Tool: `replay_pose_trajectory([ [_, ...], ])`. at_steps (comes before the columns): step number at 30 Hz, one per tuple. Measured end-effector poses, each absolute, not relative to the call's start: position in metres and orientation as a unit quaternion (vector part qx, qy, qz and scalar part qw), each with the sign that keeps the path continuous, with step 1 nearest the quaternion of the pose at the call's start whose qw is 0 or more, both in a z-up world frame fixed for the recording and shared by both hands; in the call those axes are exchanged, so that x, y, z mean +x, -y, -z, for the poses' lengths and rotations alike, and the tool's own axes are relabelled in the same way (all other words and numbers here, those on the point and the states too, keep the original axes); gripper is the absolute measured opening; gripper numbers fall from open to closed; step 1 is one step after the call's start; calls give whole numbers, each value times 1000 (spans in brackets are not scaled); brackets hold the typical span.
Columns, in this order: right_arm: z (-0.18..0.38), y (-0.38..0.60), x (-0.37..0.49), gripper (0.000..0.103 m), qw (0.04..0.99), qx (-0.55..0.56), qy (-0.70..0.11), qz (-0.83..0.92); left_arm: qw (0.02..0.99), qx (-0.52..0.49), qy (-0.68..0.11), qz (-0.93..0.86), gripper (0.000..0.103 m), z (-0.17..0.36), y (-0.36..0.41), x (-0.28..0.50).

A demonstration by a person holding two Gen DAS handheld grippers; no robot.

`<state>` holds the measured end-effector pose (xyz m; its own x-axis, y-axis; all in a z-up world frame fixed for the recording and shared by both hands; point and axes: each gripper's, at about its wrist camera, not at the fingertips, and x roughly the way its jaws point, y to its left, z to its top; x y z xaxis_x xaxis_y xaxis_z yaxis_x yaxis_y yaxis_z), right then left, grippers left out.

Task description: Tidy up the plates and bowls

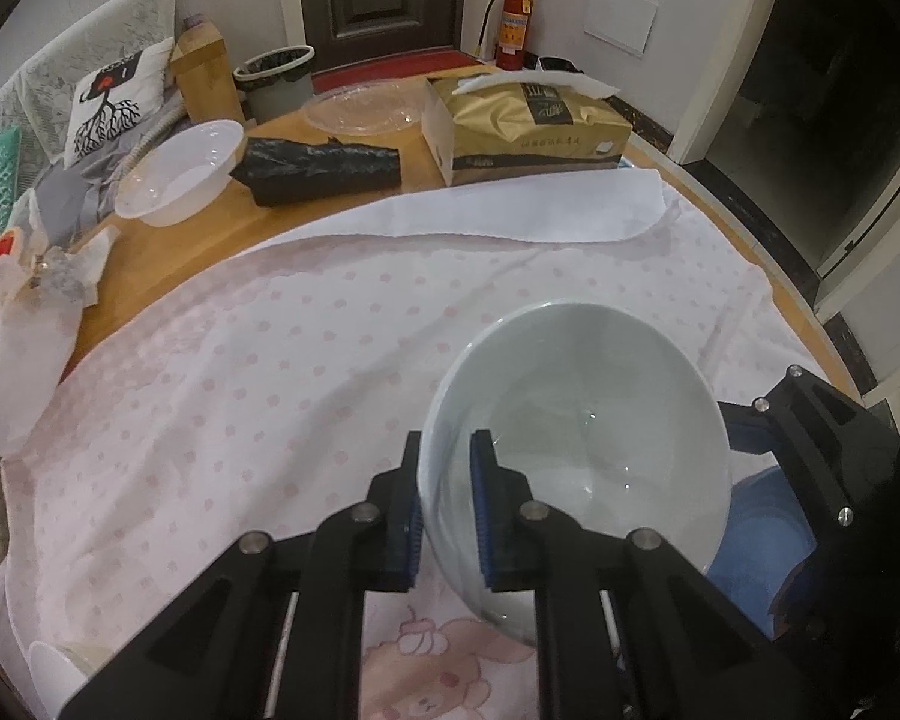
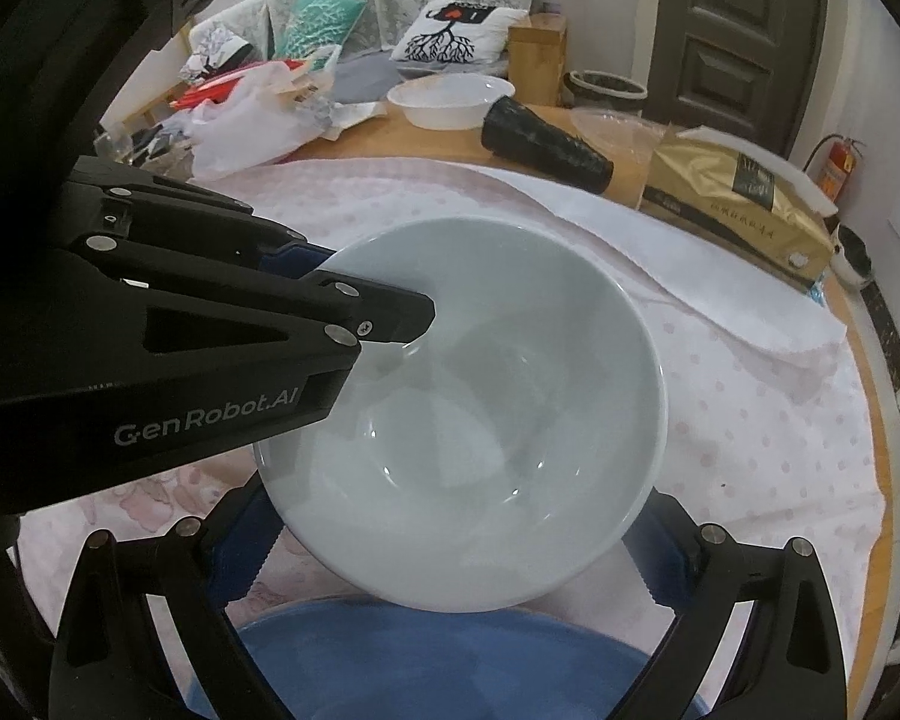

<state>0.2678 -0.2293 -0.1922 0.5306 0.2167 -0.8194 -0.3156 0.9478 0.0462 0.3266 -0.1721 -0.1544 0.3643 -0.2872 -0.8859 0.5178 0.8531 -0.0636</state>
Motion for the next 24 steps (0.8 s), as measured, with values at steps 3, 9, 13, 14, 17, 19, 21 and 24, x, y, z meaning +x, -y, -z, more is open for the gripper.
replay_pose_trajectory([
  [3,186,223,263,98,876,-59,-454,-153,822,113,-501,244,11,147,165,322],
  [9,174,207,256,98,880,-70,-443,-158,831,113,-491,237,11,132,147,310],
  [13,167,193,253,98,882,-77,-435,-165,837,112,-485,229,11,125,132,304],
  [14,166,189,252,98,882,-78,-434,-167,838,110,-483,227,11,124,128,303],
  [17,162,176,250,98,882,-80,-429,-176,843,107,-480,219,11,118,113,298],
  [19,159,168,248,98,882,-84,-427,-181,846,106,-478,212,11,115,101,294],
  [21,157,157,246,98,882,-89,-424,-186,849,103,-476,206,11,113,90,291],
  [24,155,141,245,98,881,-94,-421,-196,852,98,-475,197,11,110,73,286],
])
